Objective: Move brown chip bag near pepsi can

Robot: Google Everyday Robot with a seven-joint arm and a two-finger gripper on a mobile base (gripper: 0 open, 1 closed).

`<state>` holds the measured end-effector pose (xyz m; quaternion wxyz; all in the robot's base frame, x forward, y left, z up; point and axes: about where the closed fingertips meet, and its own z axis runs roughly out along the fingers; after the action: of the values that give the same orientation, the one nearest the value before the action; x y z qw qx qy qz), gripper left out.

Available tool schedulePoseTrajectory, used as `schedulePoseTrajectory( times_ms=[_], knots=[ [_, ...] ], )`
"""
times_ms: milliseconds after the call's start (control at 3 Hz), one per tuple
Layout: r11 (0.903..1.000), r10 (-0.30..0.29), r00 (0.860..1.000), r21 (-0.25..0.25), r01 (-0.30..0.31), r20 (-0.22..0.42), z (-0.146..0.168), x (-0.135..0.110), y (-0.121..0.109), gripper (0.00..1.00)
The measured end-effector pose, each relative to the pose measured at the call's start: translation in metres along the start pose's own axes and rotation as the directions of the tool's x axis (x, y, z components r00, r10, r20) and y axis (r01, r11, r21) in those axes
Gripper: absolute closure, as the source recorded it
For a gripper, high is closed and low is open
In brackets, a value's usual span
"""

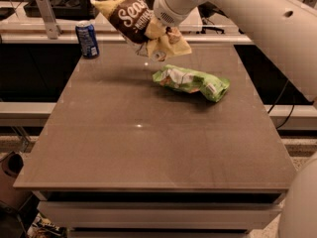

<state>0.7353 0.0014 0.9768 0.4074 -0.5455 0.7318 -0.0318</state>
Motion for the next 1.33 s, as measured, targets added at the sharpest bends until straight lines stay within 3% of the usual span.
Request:
schedulePoseTrajectory(
  times_ms=[667,1333],
  knots=[
    [0.9999,0.009,0.998,0.013,-0.009,0.054,0.035,-0.015,0.000,1.00],
    [1.0000,0.007,0.999,0.006,-0.008,0.053,0.037,-0.015,0.003,0.57]
  ],
)
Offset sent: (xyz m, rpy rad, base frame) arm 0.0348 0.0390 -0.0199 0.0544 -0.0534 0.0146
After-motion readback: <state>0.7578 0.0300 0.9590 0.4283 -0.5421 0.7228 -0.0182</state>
